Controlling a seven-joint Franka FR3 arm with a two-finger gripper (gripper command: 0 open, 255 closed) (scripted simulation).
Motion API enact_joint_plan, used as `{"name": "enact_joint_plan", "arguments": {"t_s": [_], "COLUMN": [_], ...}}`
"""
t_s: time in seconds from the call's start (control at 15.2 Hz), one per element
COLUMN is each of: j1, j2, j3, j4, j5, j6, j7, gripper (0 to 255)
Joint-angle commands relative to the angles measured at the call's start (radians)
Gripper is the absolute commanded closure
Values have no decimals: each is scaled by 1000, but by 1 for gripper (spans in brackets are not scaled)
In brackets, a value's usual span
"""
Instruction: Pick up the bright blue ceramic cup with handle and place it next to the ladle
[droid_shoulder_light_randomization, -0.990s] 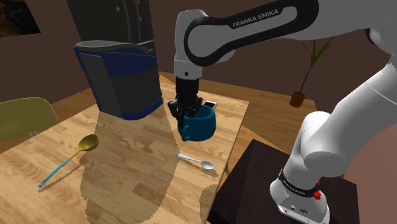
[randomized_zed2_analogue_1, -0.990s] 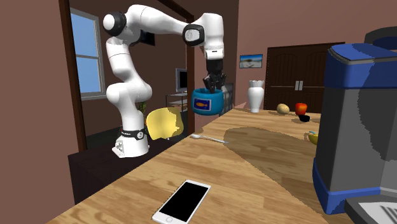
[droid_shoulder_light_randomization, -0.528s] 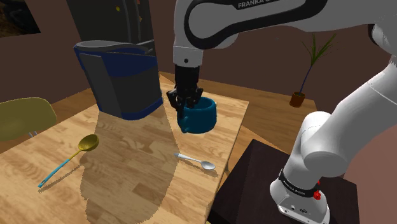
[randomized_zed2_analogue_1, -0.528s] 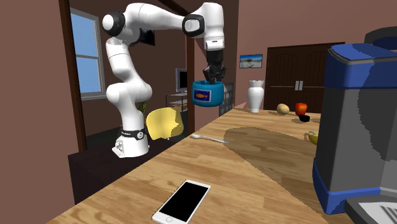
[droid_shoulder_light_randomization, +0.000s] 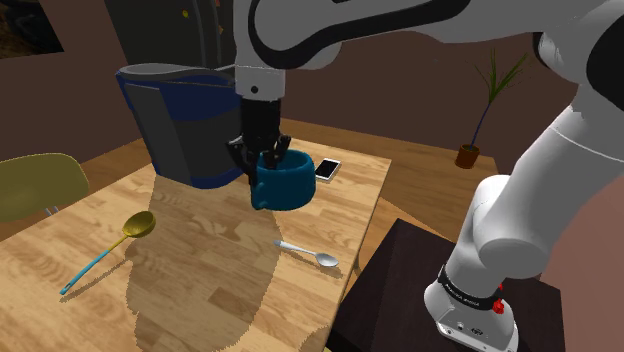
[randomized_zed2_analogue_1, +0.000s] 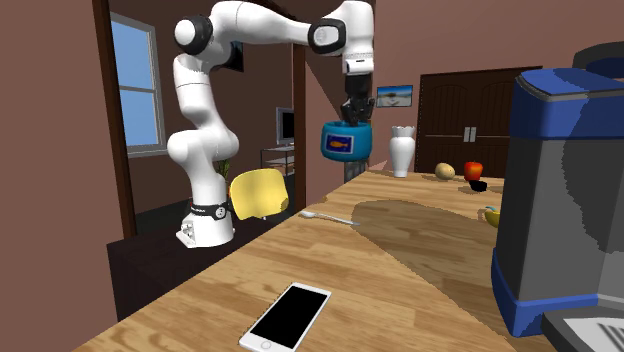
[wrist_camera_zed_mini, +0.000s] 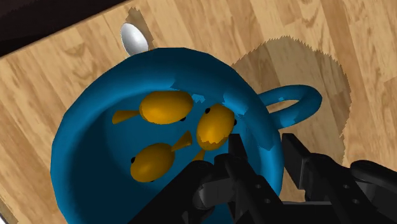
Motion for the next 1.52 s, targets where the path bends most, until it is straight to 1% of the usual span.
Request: {"name": "enact_joint_plan", "arguments": {"t_s": [0.0, 0.26, 0.46, 0.66, 0.79, 0.99, 1.06, 1.12, 1.19, 1.32, 1.45], "j1": [10, 36, 65, 105, 139, 206, 235, 271, 298, 282, 270], "j2": [72, 222, 343, 475, 571, 739, 810, 899, 962, 926, 902], "j3": [24, 63, 84, 98, 103, 100, 97, 91, 85, 86, 88], "j4": [76, 241, 385, 553, 686, 939, 1053, 1203, 1315, 1221, 1153], "j5": [-14, -58, -101, -151, -186, -241, -260, -282, -294, -285, -280], "j6": [6, 2, -15, -49, -84, -166, -208, -267, -313, -258, -213], "j7": [40, 120, 181, 240, 276, 324, 338, 351, 357, 352, 348], "gripper": [255, 255, 255, 255, 255, 255, 255, 255, 255, 255, 255]}}
